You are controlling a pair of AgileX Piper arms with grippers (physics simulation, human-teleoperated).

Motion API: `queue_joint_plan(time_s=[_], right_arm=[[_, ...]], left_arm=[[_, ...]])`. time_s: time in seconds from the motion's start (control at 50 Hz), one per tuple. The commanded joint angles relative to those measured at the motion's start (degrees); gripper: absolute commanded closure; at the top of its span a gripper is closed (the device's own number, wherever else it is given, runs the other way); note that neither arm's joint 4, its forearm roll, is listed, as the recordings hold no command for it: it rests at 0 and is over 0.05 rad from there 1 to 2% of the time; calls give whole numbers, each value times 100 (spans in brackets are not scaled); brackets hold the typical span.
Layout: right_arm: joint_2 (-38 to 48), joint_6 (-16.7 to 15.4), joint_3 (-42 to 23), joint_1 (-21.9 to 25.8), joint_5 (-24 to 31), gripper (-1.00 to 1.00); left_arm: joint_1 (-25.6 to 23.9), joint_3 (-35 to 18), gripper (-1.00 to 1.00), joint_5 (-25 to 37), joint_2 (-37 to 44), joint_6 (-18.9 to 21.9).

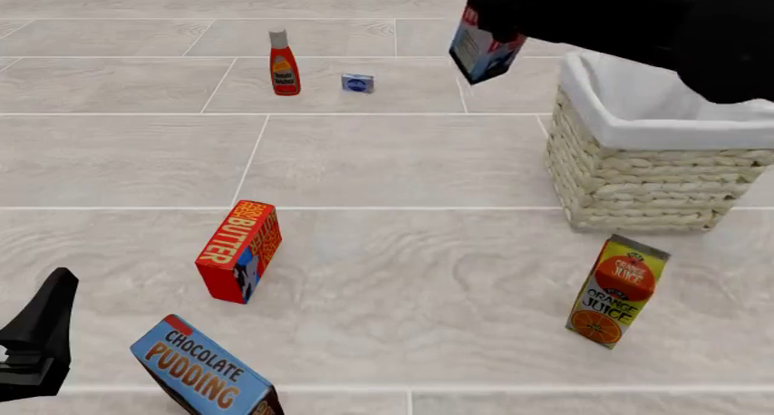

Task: Pick the milk and place it in the basket.

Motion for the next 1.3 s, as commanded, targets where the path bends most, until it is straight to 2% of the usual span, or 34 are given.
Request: queue_joint_plan(time_s=[0.02,0.56,0.78,0.92,1.3], right_arm=[[-334,119,-125,-366,52,100],[-567,139,-221,-1456,192,100],[-520,54,-258,-1871,243,100],[-454,5,-275,-2319,262,100],[-175,-237,-269,-2893,260,100]], left_arm=[[-1,0,-100,0,1,1],[-1,0,-100,0,0,2],[0,0,-100,0,0,0],[-1,0,-100,0,1,0],[0,0,-100,0,0,1]])
